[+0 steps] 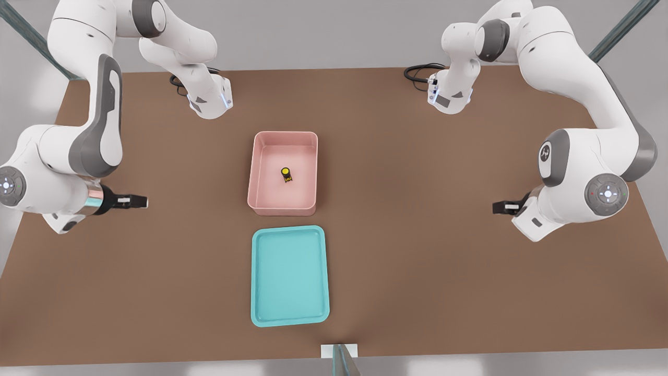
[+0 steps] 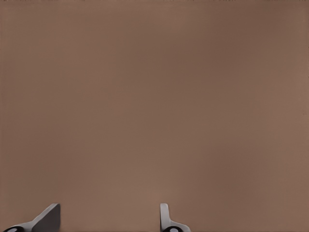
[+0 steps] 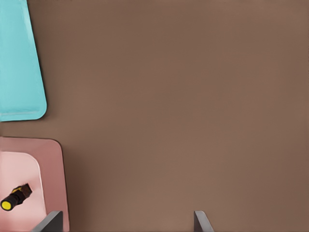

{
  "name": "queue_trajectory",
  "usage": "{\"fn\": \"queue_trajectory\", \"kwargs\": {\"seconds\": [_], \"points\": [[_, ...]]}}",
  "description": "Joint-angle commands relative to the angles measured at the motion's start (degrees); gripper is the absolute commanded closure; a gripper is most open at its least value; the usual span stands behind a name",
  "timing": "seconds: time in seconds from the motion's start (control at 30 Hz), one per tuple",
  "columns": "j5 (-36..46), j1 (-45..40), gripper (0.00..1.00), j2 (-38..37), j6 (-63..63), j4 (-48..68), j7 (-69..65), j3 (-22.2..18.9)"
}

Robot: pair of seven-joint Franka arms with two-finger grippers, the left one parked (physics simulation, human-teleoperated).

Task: The left arm remains still, and the right arm places the button from the box into the tray

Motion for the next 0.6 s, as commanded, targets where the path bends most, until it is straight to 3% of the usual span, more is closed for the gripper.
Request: {"fn": "queue_trajectory", "kwargs": {"seconds": [0.0,0.03,0.13,0.2,0.33,0.43,0.47,0.57], "points": [[0.10,0.04,0.00,-0.06,4.17,0.03,-5.32,0.08],[0.19,1.00,0.00,-0.06,4.17,0.03,-4.27,0.60],[0.27,16.12,0.00,2.04,4.52,1.96,16.82,0.60],[0.80,17.62,0.00,2.58,8.03,2.23,24.47,1.65],[-1.39,23.95,0.00,-13.42,30.62,-31.61,36.95,2.27],[-1.75,25.35,0.00,-17.37,31.93,-38.02,43.37,3.15],[-1.66,25.35,0.00,-19.92,38.88,-44.09,45.91,4.29],[-1.75,25.35,0.00,-20.28,42.49,-47.52,56.55,8.34]]}}
